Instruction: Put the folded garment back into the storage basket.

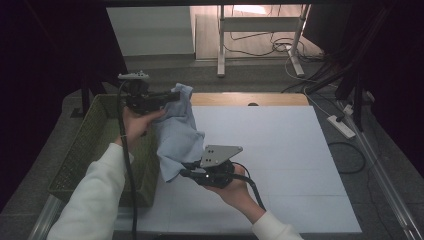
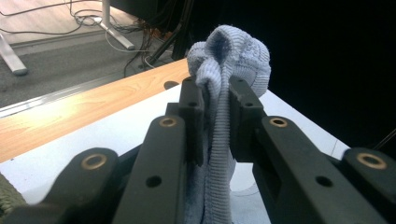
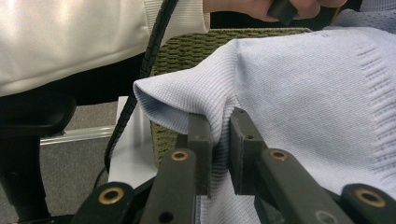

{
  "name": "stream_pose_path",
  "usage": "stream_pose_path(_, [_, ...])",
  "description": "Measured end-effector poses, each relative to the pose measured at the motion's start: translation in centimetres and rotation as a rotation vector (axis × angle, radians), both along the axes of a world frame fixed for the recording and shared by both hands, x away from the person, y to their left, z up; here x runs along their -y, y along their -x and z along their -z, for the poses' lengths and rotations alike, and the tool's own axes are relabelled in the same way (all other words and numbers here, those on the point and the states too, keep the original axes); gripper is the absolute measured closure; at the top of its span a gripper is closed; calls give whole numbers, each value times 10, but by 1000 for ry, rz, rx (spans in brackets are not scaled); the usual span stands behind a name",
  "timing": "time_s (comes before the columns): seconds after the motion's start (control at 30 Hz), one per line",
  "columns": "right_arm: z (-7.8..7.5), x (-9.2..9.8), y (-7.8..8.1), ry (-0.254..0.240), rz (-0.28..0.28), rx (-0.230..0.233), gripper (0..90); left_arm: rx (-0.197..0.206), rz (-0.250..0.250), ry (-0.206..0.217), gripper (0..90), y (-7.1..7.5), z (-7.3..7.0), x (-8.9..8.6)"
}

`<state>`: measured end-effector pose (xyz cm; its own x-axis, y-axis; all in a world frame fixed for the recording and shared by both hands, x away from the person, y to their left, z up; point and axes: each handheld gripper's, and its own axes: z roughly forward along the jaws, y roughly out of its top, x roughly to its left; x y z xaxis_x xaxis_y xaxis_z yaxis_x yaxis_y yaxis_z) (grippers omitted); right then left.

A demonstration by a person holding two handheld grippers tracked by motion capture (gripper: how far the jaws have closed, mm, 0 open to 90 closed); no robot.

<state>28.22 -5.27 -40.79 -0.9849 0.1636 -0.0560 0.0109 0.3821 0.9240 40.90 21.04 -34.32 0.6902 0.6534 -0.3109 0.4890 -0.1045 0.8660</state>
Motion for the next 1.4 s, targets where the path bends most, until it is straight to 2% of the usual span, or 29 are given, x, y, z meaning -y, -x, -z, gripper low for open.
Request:
stream_pose_path(0.27, [-3, -8, -2, -3, -2, 5, 806, 6, -23, 6, 781, 2, -3, -9])
stream_pose_path(0.83, [-5, -19, -6, -17, -12, -4, 807, 15, -39, 9, 780, 5, -7, -23])
stream_pose_path(1.4, [-13, -31, -7, -28, -22, 14, 807, 31, -64, 9, 781, 11, -15, -37])
